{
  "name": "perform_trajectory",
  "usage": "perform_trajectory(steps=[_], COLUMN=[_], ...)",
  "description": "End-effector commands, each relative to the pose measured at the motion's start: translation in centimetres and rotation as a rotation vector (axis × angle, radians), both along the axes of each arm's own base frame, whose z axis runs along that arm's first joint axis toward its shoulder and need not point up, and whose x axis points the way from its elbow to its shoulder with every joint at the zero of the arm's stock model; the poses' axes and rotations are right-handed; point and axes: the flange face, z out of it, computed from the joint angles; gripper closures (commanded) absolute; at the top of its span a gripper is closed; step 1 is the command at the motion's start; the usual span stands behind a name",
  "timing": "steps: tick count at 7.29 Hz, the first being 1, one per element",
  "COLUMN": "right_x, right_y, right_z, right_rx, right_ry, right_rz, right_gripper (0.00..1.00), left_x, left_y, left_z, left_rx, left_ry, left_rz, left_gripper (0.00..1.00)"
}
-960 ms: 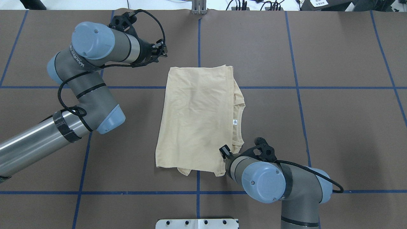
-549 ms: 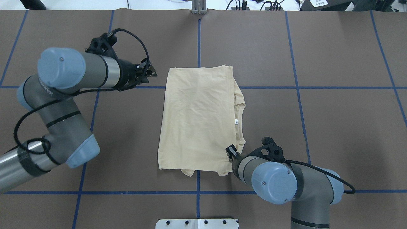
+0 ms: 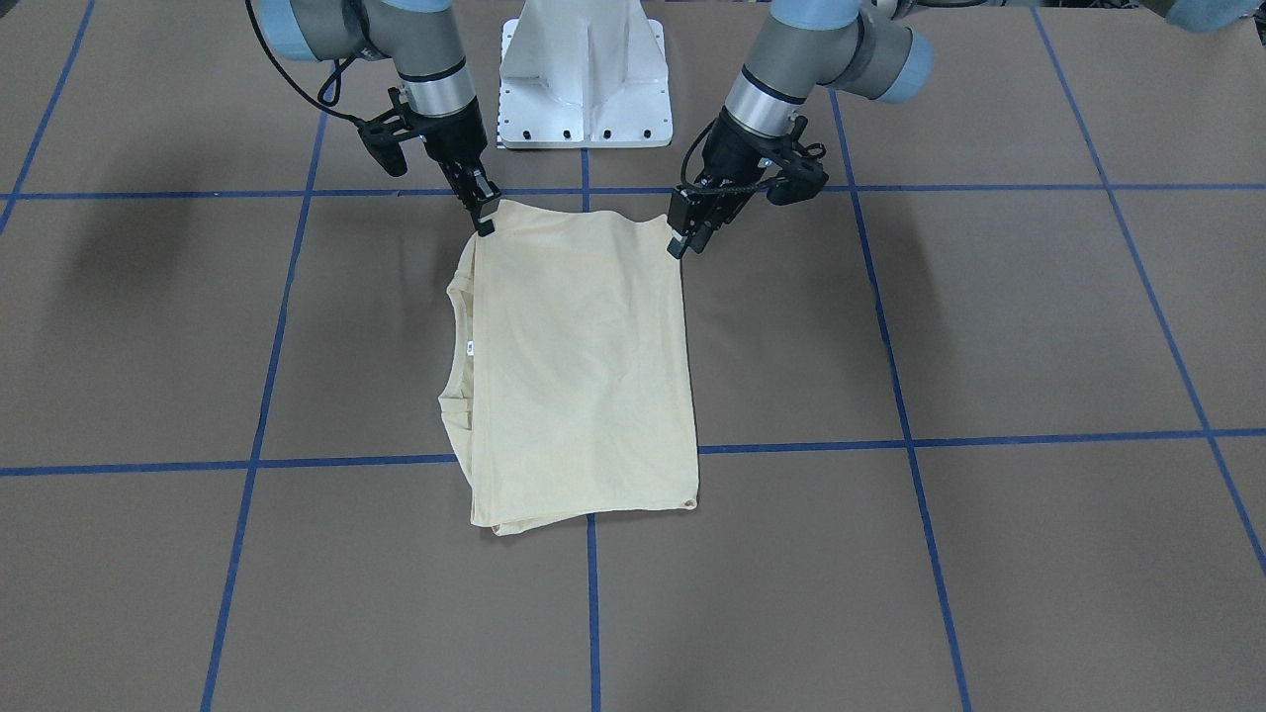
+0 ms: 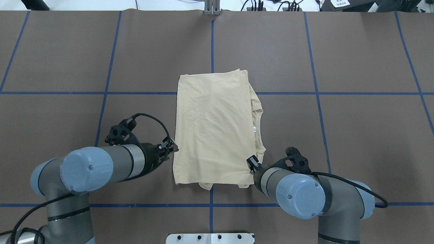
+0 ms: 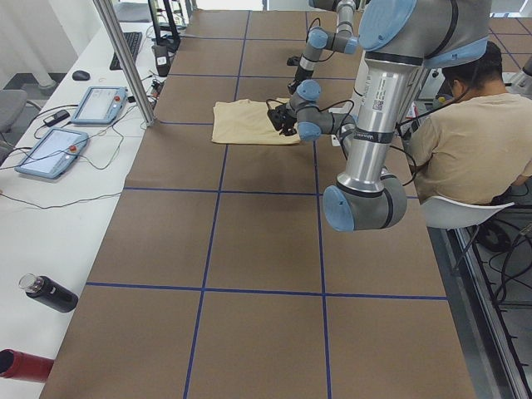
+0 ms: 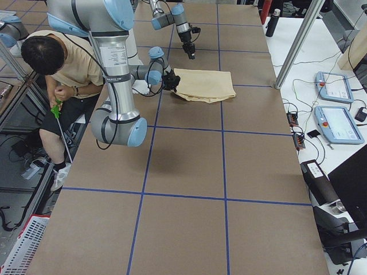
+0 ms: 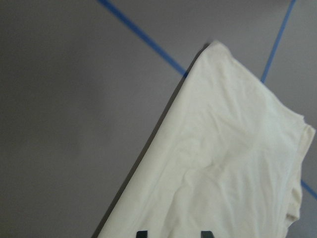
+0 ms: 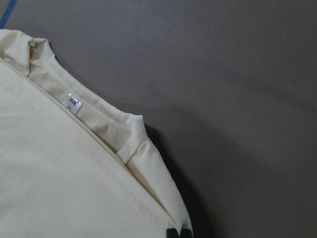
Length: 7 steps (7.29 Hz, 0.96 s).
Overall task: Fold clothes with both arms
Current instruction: 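Grasp the near edge of the shirt with both grippers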
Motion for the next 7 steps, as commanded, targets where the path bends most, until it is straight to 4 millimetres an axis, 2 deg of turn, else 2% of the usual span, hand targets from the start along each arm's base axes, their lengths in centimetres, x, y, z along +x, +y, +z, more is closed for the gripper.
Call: perform_trajectory(steps=[1,5,7], right_x=[0.01,-0.01,-0.01], right_y=[0.07,0.07,0.07], right_z=[-0.12,0.03,0.03], right_rx=[0.001,0.0,0.0], right_ry=[-0.003,0.0,0.0], right_rz=[-0.001,-0.001,-0.001], right_gripper=[1.0,1.0,1.0], left_x=[2.97,3.78,3.87], left_y=[4.96,5.57,5.72], left_z=[1.09,1.29,1.18], left_rx=[-0.066,-0.066,-0.064], left_ry=[-0.057,-0.065,-0.063], left_rz=[0.042,0.05,0.051], left_gripper=[0.5,0.52,0.56])
